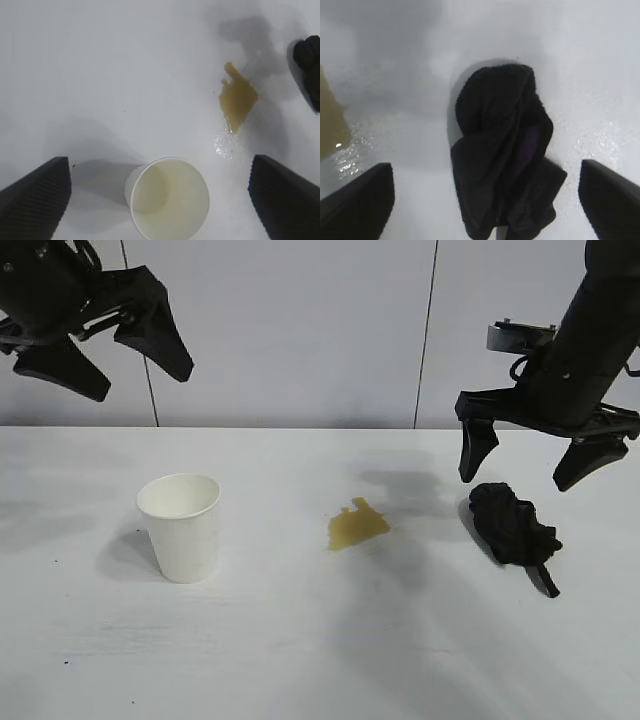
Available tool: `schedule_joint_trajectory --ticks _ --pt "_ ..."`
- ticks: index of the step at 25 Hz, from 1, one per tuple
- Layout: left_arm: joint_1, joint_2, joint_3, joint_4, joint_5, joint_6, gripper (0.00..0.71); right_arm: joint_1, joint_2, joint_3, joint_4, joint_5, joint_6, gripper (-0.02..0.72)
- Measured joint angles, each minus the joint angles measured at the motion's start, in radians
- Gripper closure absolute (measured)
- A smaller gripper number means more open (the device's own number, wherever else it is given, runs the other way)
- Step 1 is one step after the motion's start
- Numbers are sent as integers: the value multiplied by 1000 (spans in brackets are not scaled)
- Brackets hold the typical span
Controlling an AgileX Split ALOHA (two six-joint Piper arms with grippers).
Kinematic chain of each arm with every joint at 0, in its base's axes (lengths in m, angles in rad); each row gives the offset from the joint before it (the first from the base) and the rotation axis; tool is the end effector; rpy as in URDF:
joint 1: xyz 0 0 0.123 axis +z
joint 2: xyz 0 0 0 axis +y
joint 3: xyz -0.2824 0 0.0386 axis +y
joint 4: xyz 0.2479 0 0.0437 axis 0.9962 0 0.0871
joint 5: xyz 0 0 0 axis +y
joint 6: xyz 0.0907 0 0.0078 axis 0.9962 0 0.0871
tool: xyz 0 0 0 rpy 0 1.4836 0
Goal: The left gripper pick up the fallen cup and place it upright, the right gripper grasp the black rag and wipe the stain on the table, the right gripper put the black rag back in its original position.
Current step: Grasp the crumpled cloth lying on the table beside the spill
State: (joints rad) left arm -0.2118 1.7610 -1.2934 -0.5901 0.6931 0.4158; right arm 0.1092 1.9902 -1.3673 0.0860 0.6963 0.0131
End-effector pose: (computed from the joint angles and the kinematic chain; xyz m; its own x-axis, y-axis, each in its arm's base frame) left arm 0.3640 -0.1114 0.2494 -0.8362 0.1226 -0.5346 0.3394 0.8813 -0.3287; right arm 0.4044 0.0494 0.1704 -0.9441 -0.0241 -0.3289 -0.0526 0.9955 0.0782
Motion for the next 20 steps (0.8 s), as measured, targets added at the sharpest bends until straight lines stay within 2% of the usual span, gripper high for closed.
schedule_joint_trajectory --ticks 5,11,20 --pt "0 0 0 3 11 -102 16 0 3 0 -21 -18 1 30" --pt "0 0 0 8 16 -126 16 0 3 0 -57 -25 1 30" --pt "0 0 0 8 17 -126 16 0 48 0 -55 -37 1 46"
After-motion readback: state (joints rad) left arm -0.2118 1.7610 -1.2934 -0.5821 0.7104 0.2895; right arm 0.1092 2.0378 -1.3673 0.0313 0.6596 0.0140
